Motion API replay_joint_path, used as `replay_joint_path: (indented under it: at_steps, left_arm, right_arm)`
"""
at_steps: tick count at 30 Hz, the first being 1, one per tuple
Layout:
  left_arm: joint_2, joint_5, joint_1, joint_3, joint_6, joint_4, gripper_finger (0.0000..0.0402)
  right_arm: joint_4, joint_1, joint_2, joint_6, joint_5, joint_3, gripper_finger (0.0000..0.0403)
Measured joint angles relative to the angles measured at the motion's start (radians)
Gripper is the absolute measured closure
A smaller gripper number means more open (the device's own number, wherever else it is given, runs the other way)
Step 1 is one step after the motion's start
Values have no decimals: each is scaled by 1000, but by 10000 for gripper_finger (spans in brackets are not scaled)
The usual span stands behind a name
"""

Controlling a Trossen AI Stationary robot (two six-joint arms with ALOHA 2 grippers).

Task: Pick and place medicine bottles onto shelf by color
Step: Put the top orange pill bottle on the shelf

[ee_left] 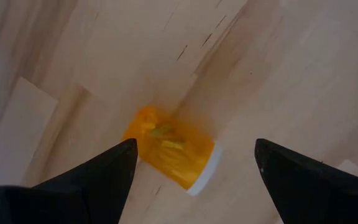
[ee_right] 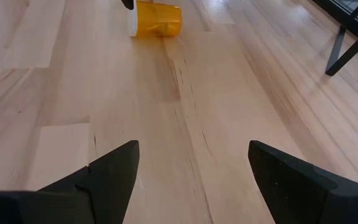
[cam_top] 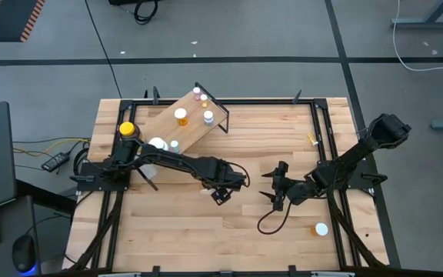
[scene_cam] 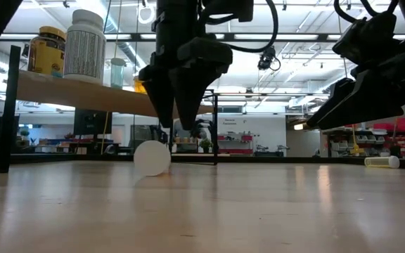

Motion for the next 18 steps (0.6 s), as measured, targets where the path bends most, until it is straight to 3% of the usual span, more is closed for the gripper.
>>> replay_joint_path:
  at_steps: [5, 13, 15, 18]
  left_arm:
    - [15, -20, -44, 2, 41, -9, 69]
    - [98, -189, -153, 2, 257, -26, 69]
    - [102, -232, -165, 2, 209, -39, 69]
    - [101, -309, -165, 2, -14, -78, 69]
  right_arm:
    - [0, 0, 0, 0, 0, 0, 92]
    - [1, 0, 0, 1, 0, 0, 92]
    - [2, 0, 0, 9, 0, 0, 92]
    - [5, 0, 0, 22, 0, 0, 92]
